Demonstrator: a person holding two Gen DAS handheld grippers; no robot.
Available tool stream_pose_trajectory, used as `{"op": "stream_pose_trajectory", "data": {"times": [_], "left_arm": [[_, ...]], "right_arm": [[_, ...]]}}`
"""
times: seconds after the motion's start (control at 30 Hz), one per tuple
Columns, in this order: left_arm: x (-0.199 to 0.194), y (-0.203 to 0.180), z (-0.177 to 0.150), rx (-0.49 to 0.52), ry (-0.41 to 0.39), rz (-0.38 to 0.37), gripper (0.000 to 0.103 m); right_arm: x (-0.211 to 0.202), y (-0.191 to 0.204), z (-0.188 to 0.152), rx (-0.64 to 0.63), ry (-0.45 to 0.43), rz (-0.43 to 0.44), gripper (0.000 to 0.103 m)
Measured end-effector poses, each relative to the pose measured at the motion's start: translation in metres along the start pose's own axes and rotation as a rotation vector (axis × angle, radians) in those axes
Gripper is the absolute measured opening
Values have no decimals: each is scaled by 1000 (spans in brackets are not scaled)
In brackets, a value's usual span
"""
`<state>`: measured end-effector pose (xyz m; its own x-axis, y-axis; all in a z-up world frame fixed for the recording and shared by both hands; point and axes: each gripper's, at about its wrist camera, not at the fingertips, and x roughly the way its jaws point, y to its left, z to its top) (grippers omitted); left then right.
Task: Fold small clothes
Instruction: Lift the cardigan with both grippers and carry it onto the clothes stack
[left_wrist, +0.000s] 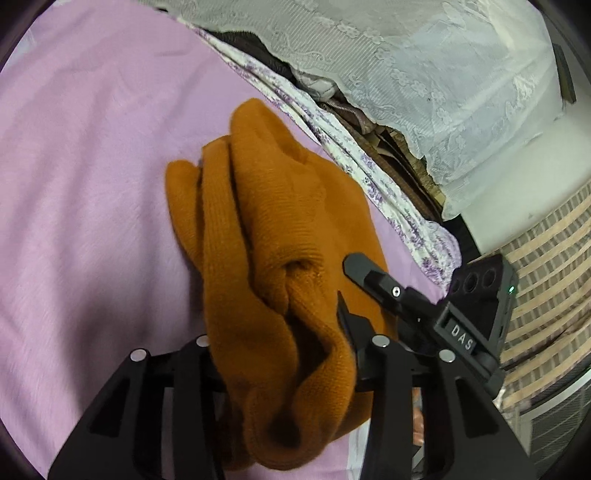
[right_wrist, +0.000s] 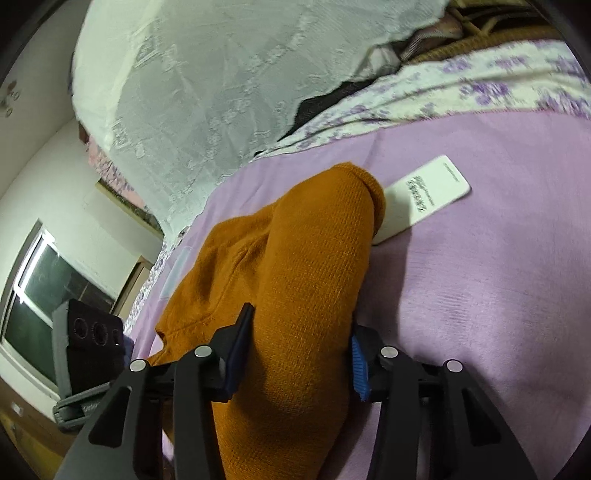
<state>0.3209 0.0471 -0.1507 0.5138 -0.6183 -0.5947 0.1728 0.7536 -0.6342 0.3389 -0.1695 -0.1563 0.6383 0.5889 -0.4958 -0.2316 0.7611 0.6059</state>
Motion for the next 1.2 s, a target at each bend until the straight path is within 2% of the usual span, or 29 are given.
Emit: {"op": "stream_pose_trajectory", "data": {"times": [0.13, 0.23, 0.47, 0.7, 1.0, 1.2], "left_arm": [[-24, -9, -19, 19, -45, 71, 40], [-42, -11, -34, 14, -71, 106, 40], [-85, 0, -69, -33, -101, 140, 40], [-124, -4, -103, -17, -132, 194, 40], [-180, -1, -128, -13, -182, 250, 40], [-232, 5, -134, -10, -255, 288, 40]], "right_arm": [[-3, 22, -8, -80, 7, 3, 45], [-5, 34, -17, -95, 29, 22, 45], [-11, 63, -48, -143, 93, 54, 44], [-20, 93, -80, -172, 132, 77, 44], [-20, 141, -107, -212, 170, 123, 44], [-14, 187, -116, -231, 180, 171, 44]]}}
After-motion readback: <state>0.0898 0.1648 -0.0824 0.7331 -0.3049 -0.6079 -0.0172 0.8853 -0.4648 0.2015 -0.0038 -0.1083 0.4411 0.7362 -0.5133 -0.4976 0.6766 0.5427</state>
